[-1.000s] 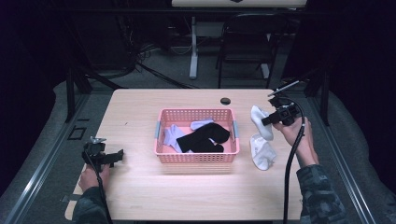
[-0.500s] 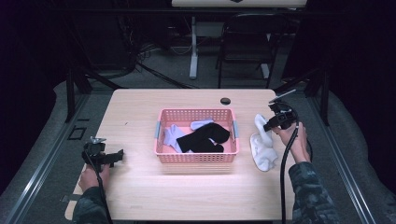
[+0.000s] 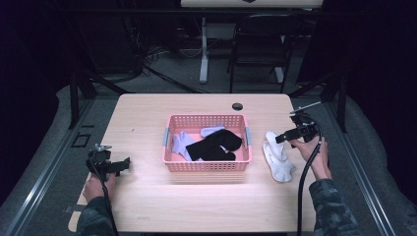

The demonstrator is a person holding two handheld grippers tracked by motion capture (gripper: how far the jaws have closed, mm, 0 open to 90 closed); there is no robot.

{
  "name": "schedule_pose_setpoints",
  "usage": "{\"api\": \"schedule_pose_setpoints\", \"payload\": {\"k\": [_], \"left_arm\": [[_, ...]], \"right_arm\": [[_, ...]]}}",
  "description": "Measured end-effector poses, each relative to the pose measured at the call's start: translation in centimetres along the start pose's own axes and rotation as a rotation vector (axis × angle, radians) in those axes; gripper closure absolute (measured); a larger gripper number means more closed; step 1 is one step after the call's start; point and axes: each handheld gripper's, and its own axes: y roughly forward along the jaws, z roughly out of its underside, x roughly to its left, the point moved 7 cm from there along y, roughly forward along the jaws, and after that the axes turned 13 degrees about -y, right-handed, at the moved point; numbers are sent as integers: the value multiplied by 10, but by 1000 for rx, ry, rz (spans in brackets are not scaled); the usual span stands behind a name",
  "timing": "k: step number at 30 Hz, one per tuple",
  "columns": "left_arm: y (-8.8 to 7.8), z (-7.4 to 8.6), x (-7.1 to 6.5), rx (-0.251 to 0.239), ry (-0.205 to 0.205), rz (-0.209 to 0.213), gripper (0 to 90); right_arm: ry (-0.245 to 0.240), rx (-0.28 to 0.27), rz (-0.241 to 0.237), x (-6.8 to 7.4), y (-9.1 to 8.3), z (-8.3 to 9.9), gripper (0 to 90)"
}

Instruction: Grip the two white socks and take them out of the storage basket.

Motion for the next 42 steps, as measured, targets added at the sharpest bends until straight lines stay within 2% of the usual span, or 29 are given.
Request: {"api": "schedule_pose_setpoints", "payload": {"k": [3, 5, 6, 7, 10, 14, 19, 25, 28, 30, 35, 41, 42], "left_arm": [[0, 0, 0, 0, 0, 0, 3], [0, 0, 0, 0, 0, 0, 3], [0, 0, 0, 0, 0, 0, 3], [0, 0, 0, 1, 0, 0, 3], [0, 0, 0, 1, -1, 0, 3], [0, 0, 0, 0, 0, 0, 3], [0, 0, 0, 1, -1, 0, 3], [0, 0, 0, 0, -1, -1, 3], [0, 0, 0, 0, -1, -1, 3], [0, 0, 0, 1, -1, -1, 3], [0, 0, 0, 1, -1, -1, 3], [0, 0, 0, 0, 0, -1, 3], [0, 0, 0, 0, -1, -1, 3]], "right_arm": [[-11, -18, -2, 5, -7, 3, 173], [-7, -62, -6, 9, -12, 1, 142], [-27, -56, -9, 10, -14, 2, 133], [-21, -81, -7, 13, -16, 1, 120], [-55, -105, -6, 20, -23, 1, 60], [-93, -111, 10, 27, -29, 5, 9], [-145, -113, 25, 38, -38, 17, 0], [-184, -128, 24, 48, -36, 33, 0], [-207, -100, 44, 50, -32, 49, 0], [-204, -103, 37, 52, -29, 58, 0], [-190, -65, 38, 46, -17, 87, 0], [-170, -32, 29, 39, -8, 103, 0], [-159, -43, 32, 39, -7, 103, 0]]}}
